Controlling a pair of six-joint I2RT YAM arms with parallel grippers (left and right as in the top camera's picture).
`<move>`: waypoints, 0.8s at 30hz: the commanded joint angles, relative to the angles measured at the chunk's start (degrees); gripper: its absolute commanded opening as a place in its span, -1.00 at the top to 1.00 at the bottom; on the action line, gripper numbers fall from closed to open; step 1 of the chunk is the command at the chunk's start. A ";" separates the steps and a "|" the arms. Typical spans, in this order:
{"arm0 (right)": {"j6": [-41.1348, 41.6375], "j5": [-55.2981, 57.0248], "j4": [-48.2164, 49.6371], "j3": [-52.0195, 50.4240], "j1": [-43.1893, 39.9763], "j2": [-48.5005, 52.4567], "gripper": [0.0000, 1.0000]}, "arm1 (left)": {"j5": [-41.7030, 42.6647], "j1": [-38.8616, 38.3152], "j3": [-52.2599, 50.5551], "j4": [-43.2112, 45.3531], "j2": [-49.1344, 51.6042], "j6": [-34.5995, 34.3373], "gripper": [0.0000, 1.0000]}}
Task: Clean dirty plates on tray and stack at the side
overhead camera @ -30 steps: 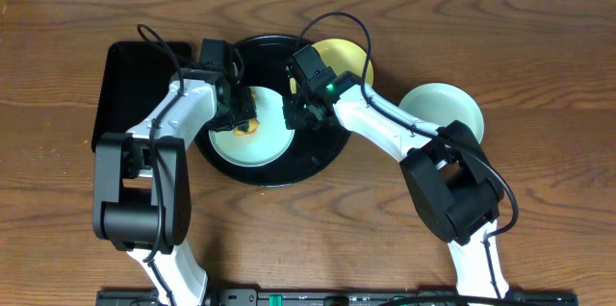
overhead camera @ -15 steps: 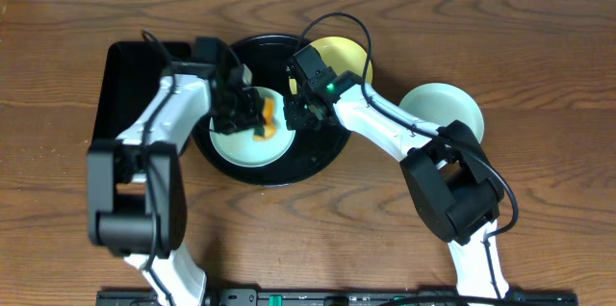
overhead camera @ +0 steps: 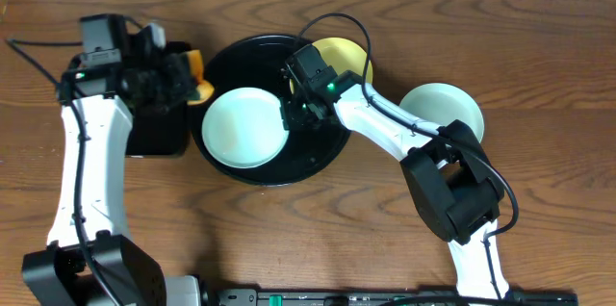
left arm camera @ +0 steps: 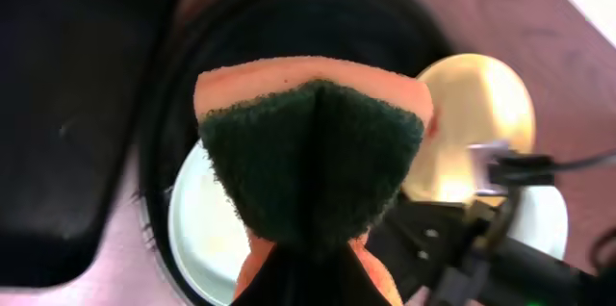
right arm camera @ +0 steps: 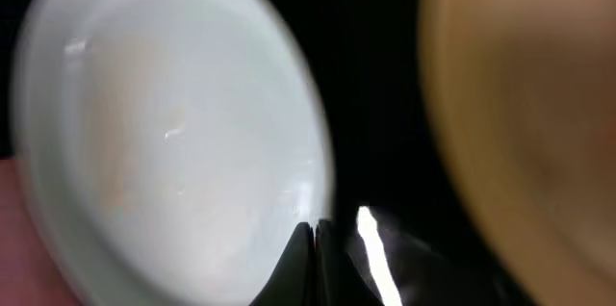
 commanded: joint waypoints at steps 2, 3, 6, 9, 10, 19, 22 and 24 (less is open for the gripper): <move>-2.78 -10.14 0.48 0.68 -2.10 0.33 0.98 | -0.98 1.62 0.37 -1.44 0.20 0.20 0.84; -2.75 -10.12 0.20 0.68 -2.54 0.24 0.98 | -1.01 1.66 0.37 -1.57 0.20 0.22 0.85; -3.04 -9.60 -1.29 0.68 -3.48 0.37 0.98 | -1.01 1.66 0.35 -1.77 0.20 0.20 0.85; -3.89 -7.45 -2.89 0.68 -3.37 0.42 0.98 | -1.01 1.66 0.35 -1.75 0.20 0.20 0.85; -4.52 -6.60 -3.10 0.68 -3.13 0.42 0.91 | -1.01 1.66 0.35 -1.75 0.20 0.20 0.85; -5.29 -0.02 -2.86 0.68 -0.72 0.68 0.28 | -1.01 1.66 0.33 -1.77 0.20 0.20 0.85; -4.79 2.64 -1.70 0.68 0.59 1.44 0.26 | -1.03 1.66 0.33 -1.75 0.20 0.20 0.85; -4.15 2.95 -0.13 0.68 1.53 2.36 0.26 | -1.03 1.66 0.28 -1.75 0.20 0.20 0.85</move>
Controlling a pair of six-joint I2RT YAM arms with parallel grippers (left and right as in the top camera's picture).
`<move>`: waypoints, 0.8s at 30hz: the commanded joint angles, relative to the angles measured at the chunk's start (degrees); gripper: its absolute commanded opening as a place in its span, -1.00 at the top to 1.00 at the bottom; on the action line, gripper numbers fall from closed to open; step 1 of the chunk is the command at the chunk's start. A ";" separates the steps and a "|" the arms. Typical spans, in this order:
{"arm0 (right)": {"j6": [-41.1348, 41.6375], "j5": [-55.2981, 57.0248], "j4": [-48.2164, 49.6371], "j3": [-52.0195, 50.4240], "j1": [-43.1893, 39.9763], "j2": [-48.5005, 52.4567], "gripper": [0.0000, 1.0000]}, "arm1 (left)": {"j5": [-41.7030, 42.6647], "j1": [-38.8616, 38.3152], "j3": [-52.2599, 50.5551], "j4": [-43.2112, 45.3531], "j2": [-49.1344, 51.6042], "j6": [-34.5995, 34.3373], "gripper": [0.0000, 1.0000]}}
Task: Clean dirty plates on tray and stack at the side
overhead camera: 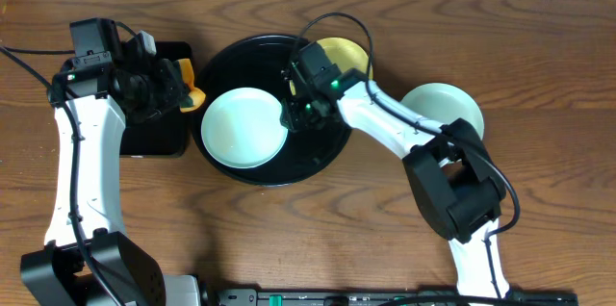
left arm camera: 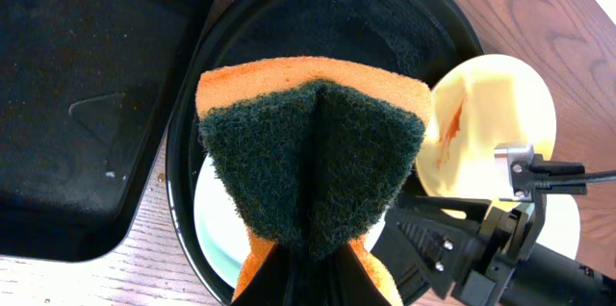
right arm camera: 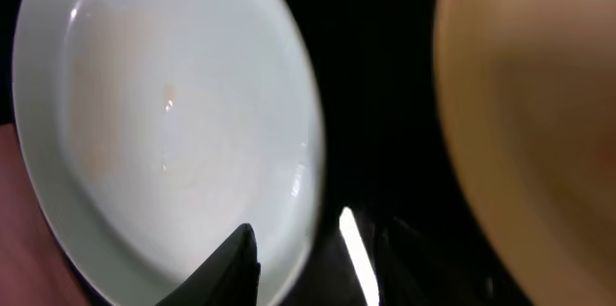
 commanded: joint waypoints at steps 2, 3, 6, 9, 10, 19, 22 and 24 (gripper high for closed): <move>1.07 2.89 2.47 0.68 2.38 3.26 0.28 | -0.33 0.26 0.22 -0.17 0.11 0.15 0.85; 2.16 3.26 3.32 0.68 2.75 4.07 0.28 | -0.33 0.24 0.13 -0.17 0.11 0.15 0.85; 4.79 4.66 4.81 0.68 3.45 6.16 0.31 | -0.33 0.22 -0.15 -0.17 0.11 0.15 0.85; 6.91 4.87 5.81 0.68 3.54 8.04 0.46 | -0.33 0.20 -0.46 -0.20 0.11 0.15 0.85; 7.61 4.85 5.97 0.68 3.54 8.50 0.69 | -0.33 0.20 -0.50 -0.20 0.11 0.15 0.85; 5.31 0.09 4.98 0.68 1.70 5.16 0.98 | -0.33 0.22 -0.52 -0.17 0.11 0.15 0.85; 2.97 -1.40 4.55 0.68 0.57 1.44 0.98 | -0.33 0.22 -0.52 -0.15 0.11 0.15 0.85; 1.07 -2.89 4.26 0.68 -0.24 -1.42 0.97 | -0.33 0.20 -0.52 -0.15 0.11 0.15 0.85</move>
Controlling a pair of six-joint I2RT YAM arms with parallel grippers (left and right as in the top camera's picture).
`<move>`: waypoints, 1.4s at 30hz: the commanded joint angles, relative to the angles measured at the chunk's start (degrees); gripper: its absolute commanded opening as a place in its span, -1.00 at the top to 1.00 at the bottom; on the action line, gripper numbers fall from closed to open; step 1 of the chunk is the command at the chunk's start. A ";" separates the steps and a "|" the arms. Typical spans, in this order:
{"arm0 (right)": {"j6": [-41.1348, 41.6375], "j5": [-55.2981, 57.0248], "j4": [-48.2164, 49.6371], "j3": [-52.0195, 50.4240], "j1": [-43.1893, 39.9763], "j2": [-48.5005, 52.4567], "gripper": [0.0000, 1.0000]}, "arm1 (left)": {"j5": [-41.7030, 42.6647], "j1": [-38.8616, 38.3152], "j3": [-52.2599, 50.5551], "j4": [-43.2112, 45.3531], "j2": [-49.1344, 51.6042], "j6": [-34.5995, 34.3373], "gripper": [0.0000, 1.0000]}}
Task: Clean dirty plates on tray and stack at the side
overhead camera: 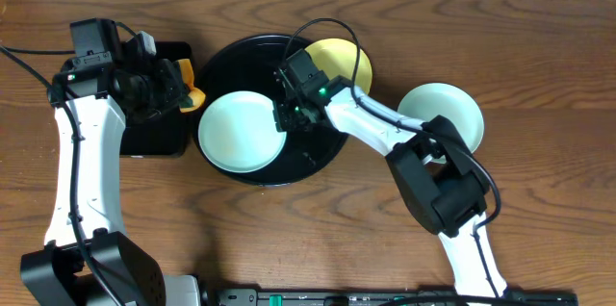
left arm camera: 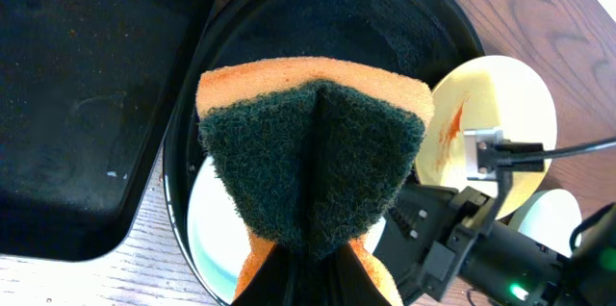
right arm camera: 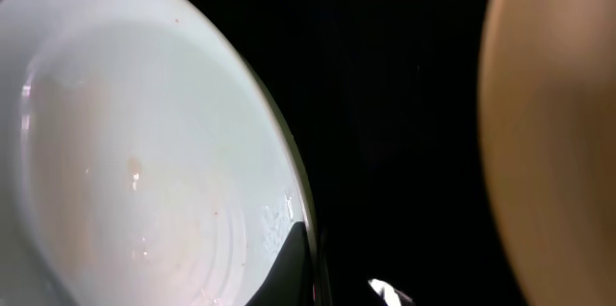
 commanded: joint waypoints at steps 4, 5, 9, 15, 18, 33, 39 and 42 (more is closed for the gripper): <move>-6.71 -4.70 -1.75 -0.44 -3.15 -10.49 0.98 | -0.15 0.22 -0.48 -0.13 0.11 0.15 0.85; -7.48 -4.61 -2.21 -0.44 -3.56 -11.54 0.98 | -0.15 0.22 -0.48 -0.13 0.11 0.15 0.85; -10.91 4.48 -4.87 -0.44 -4.20 -14.93 0.98 | -0.15 0.22 -0.48 -0.11 0.11 0.15 0.85; -13.73 18.86 -6.10 -0.44 -2.89 -16.85 0.98 | -0.28 0.22 -0.48 -0.13 0.11 0.13 0.84; -15.08 25.07 -6.05 -0.44 -1.75 -16.85 0.97 | -0.28 0.22 -0.48 -0.13 0.11 0.13 0.85; -23.56 53.24 -3.45 -0.44 8.83 -16.85 0.98 | -0.28 0.22 -0.48 -0.15 0.11 0.15 0.85; -26.08 63.25 -2.51 -0.42 11.45 -16.85 0.98 | -0.28 0.22 -0.48 -0.13 0.11 0.13 0.85; -28.30 67.01 -1.33 -0.42 12.11 -16.85 0.98 | -0.28 0.22 -0.48 -0.15 0.11 0.13 0.85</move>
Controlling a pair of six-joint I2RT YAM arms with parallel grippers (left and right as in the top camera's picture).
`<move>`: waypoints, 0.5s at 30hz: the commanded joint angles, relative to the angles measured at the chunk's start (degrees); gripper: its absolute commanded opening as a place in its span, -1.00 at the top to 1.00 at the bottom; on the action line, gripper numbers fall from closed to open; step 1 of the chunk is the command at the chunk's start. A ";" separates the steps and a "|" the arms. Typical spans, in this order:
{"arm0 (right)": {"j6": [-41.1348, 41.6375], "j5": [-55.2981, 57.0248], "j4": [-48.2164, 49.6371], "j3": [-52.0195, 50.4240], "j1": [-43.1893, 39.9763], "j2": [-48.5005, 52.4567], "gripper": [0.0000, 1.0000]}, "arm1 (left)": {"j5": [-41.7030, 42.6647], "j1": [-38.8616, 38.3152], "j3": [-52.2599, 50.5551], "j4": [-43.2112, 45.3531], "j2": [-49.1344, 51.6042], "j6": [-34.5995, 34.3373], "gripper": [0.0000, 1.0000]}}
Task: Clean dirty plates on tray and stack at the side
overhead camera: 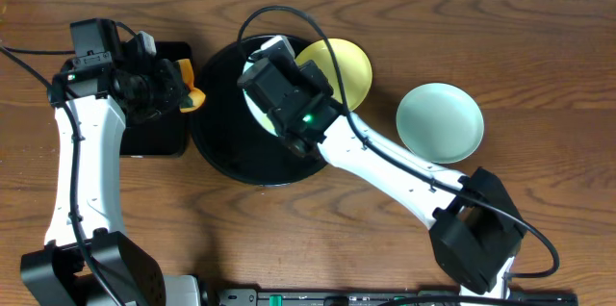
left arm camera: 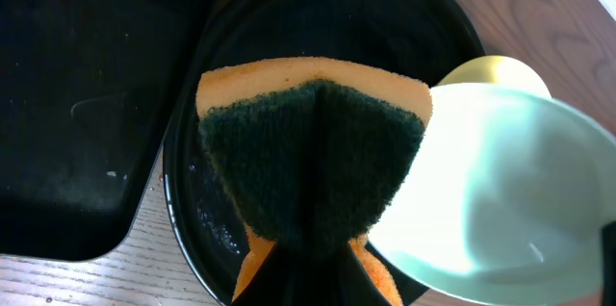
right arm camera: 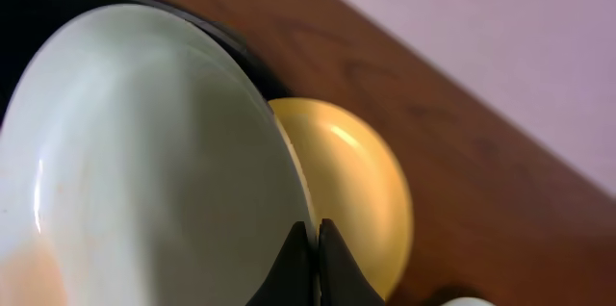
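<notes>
My right gripper (right arm camera: pixel 310 236) is shut on the rim of a pale white-green plate (right arm camera: pixel 135 152), holding it tilted above the round black tray (overhead camera: pixel 226 147). The overhead view shows only a sliver of this plate (overhead camera: pixel 256 106) beside the right wrist. The left wrist view has it (left arm camera: pixel 500 191) raised close to the camera. A yellow plate (overhead camera: pixel 345 67) with an orange smear lies at the tray's far right edge. My left gripper (left arm camera: pixel 313 258) is shut on an orange sponge with a dark green scouring face (left arm camera: pixel 313 152), at the tray's left side.
A pale green plate (overhead camera: pixel 440 121) sits on the wooden table to the right of the tray. A black rectangular tray (overhead camera: pixel 154 138) lies under the left wrist. Wet droplets show on the round tray's floor (left arm camera: pixel 217 219).
The white-green plate lay flat in the tray with my right gripper at its right rim. Now it is lifted and tilted above the tray. My left arm and the sponge have not moved.
My right gripper stayed at the right rim of the flat white-green plate through all the earlier moments. The left arm with the sponge drew back slightly to the left after the first one. Now the plate is raised off the tray in my right gripper.
</notes>
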 commanded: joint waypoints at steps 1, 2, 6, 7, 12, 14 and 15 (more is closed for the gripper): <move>-3.82 9.42 1.31 0.28 0.74 -0.50 0.98 | -0.28 0.22 -0.44 -0.13 0.11 0.15 0.85; -4.63 10.01 1.75 0.28 0.96 -0.50 0.98 | -0.28 0.22 -0.44 -0.13 0.11 0.13 0.85; -7.74 12.63 3.98 0.28 1.81 -0.50 0.98 | -0.28 0.22 -0.44 -0.15 0.11 0.13 0.85; -8.83 13.51 4.72 0.28 2.05 -0.50 0.98 | -0.28 0.22 -0.44 -0.15 0.11 0.13 0.85; -13.62 15.30 7.65 0.28 2.89 -0.50 0.98 | -0.28 0.22 -0.44 -0.15 0.11 0.13 0.85; -15.19 15.30 8.09 0.28 3.21 -0.50 0.98 | -0.28 0.22 -0.44 -0.15 0.11 0.13 0.85; -15.80 15.30 8.13 0.28 3.30 -0.50 0.98 | -0.28 0.22 -0.44 -0.15 0.11 0.13 0.85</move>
